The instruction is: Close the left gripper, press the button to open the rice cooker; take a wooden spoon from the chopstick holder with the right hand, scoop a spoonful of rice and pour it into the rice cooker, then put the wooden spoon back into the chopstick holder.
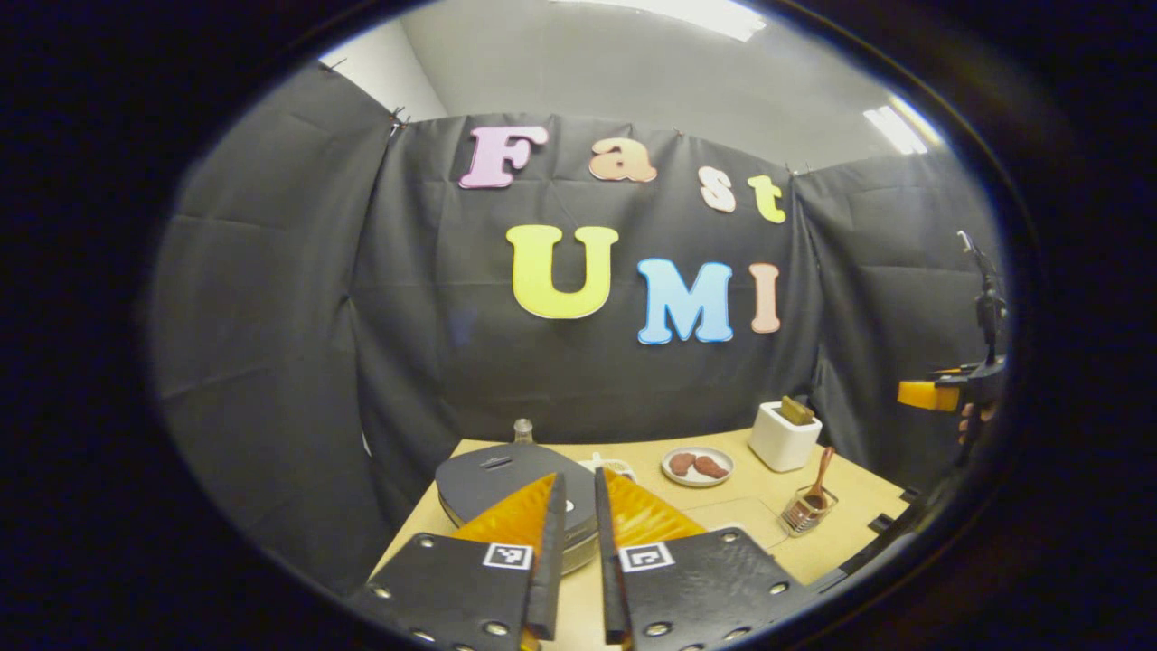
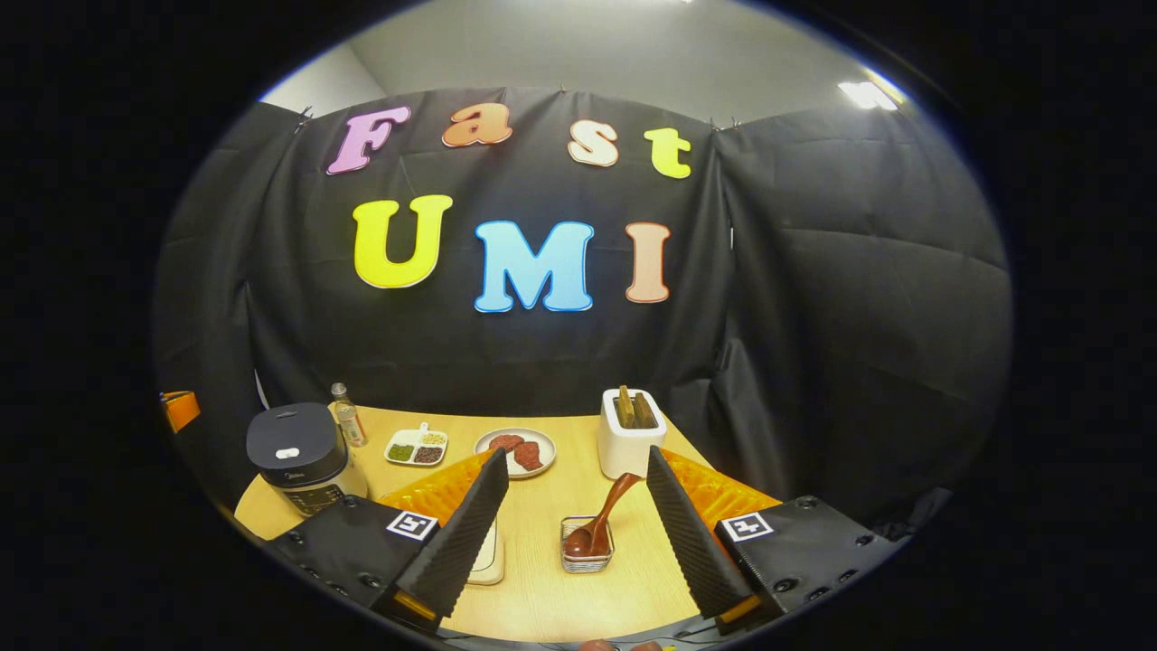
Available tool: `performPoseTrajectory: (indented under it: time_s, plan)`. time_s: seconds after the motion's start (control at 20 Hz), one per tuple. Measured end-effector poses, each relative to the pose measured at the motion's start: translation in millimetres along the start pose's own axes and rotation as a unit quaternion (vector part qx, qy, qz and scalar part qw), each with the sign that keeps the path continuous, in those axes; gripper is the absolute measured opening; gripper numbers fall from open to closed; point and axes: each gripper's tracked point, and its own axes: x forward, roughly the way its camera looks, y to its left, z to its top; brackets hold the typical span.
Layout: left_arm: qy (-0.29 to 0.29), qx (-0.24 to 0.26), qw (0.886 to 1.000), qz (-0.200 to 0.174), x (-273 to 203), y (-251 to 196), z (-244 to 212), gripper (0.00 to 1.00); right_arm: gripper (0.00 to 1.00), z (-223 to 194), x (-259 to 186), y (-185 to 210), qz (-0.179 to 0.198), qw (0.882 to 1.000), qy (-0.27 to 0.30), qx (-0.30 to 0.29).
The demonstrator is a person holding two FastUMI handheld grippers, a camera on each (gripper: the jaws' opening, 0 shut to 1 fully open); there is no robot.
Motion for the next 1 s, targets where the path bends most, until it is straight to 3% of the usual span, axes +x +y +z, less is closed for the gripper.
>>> performPoseTrajectory:
  time_s: [0.05,0.1,0.4,0.75,1.0]
  plan:
    - [0.008,-0.004,1.0,0.001,-1.9,5.9,-3.9,0.02,0.98,1.3,0.4,2.9,0.003,1.0,0.0,-0.002]
    - [0.02,-0.01,1.0,-0.012,-6.5,1.7,-8.7,0.01,0.98,1.7,0.6,5.0,0.006,1.0,-0.001,-0.002]
    - [0.074,-0.012,0.997,-0.033,7.3,11.1,-10.8,0.01,0.98,2.3,13.6,9.0,0.005,1.0,-0.003,0.005]
    - [0.141,-0.028,0.989,-0.029,67.4,24.9,-22.1,0.01,0.98,-9.2,39.0,-3.7,-0.012,1.0,0.005,0.019]
    - [0.2,-0.058,0.978,-0.032,120.2,23.4,-56.0,0.01,0.98,-22.6,50.7,-31.2,-0.043,0.999,0.011,0.032]
